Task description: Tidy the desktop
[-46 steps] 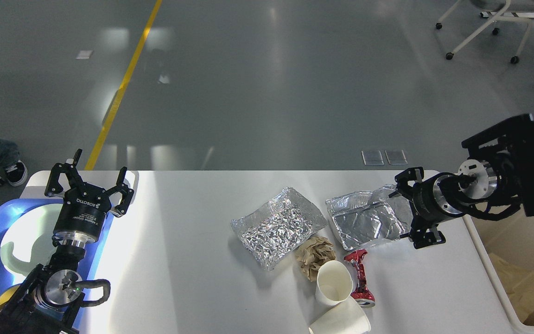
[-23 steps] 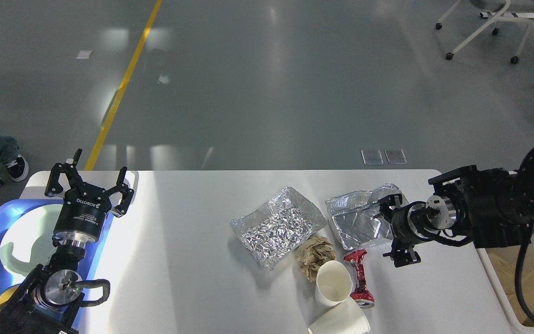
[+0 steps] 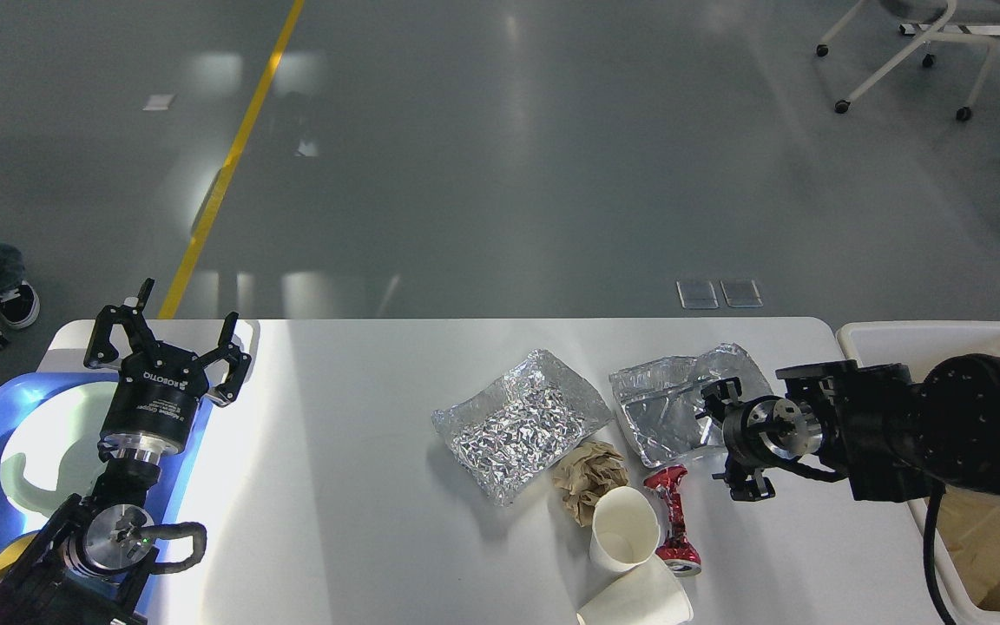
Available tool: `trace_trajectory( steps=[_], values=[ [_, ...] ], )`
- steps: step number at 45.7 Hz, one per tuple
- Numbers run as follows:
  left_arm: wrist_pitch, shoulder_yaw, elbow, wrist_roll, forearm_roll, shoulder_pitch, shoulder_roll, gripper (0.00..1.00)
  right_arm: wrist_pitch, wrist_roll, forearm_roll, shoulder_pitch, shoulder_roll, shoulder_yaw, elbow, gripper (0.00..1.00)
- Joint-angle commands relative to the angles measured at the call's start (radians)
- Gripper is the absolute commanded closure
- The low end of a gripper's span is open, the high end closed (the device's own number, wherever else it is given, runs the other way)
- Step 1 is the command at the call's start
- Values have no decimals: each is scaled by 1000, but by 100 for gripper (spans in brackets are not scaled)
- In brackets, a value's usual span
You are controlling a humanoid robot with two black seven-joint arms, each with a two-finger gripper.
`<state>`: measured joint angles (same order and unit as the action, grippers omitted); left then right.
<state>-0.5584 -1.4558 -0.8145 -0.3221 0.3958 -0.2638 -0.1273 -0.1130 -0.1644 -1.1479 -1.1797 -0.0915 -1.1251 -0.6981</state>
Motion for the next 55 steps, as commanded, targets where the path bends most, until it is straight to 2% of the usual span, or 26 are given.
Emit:
trace_trajectory(
  steps=[1,3,5,10,16,24,28,35,47,55],
  values=[
    [0,0,0,0,0,0,0,3,3,0,8,3,-1,2,-1,53],
    [0,0,0,0,0,0,0,3,3,0,17,3,-1,2,-1,66],
    [0,0,0,0,0,0,0,3,1,0,39,3,-1,2,-3,74],
    [0,0,0,0,0,0,0,3,3,0,77,3,-1,14,-1,87],
    [0,0,0,0,0,0,0,3,3,-3,80,8,-1,19,2,96],
    [0,0,0,0,0,0,0,3,35,-3,89,9,-1,19,0,96],
    [0,0,0,0,0,-2,0,3,36,-3,109,8,-1,19,-1,100],
    [0,0,0,0,0,0,0,3,35,-30,148,6,-7,21,-1,100],
    [0,0,0,0,0,0,0,3,30,-35,148,-24,-14,34,-20,100],
    [0,0,0,0,0,0,0,3,26,-35,175,-155,-97,18,-182,100]
  ],
)
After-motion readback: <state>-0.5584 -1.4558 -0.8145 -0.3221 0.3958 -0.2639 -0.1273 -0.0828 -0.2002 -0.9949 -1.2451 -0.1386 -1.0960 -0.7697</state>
